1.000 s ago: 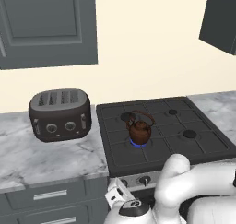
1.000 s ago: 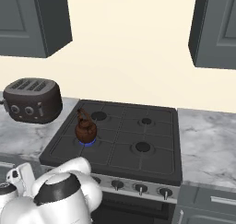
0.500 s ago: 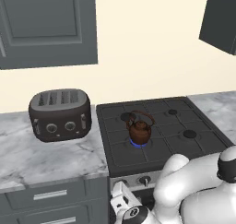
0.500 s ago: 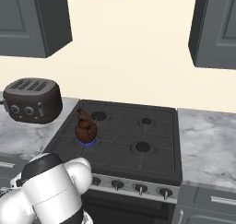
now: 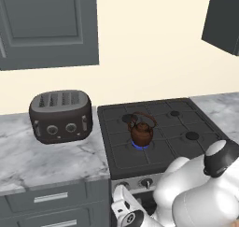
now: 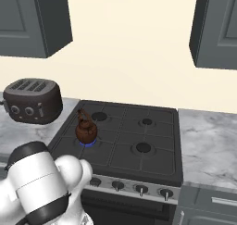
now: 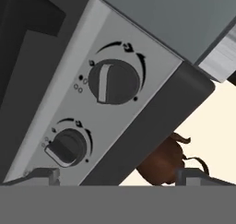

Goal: Turn off the front left burner of the stove.

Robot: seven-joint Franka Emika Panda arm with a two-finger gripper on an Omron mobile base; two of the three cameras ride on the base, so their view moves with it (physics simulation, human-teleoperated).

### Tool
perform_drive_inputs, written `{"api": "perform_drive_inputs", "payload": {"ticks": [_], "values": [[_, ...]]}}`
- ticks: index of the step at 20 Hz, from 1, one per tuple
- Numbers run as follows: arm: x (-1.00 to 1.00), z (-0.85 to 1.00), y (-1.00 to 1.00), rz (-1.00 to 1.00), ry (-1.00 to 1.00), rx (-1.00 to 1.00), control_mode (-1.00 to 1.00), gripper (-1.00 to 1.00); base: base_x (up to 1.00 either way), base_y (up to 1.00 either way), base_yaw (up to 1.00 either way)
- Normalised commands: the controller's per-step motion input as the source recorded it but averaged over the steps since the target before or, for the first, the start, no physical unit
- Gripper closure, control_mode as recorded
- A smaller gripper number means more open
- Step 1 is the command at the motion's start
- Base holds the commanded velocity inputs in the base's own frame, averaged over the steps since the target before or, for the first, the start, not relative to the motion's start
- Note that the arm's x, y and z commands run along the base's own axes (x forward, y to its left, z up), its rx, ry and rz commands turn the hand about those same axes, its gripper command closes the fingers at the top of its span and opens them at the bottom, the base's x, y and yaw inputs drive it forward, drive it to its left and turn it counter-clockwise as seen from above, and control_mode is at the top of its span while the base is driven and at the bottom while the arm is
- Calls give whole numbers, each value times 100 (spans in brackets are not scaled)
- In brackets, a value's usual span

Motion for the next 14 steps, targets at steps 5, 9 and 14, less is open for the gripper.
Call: {"api": "perform_drive_inputs", "payload": {"ticks": [5, 9, 14], "values": [[17, 0, 15, 2, -3, 0, -100, -100, 0, 0, 0], [16, -4, 6, 6, -3, 0, -100, -100, 0, 0, 0], [14, -16, 0, 7, -4, 0, -100, -100, 0, 0, 0]]}}
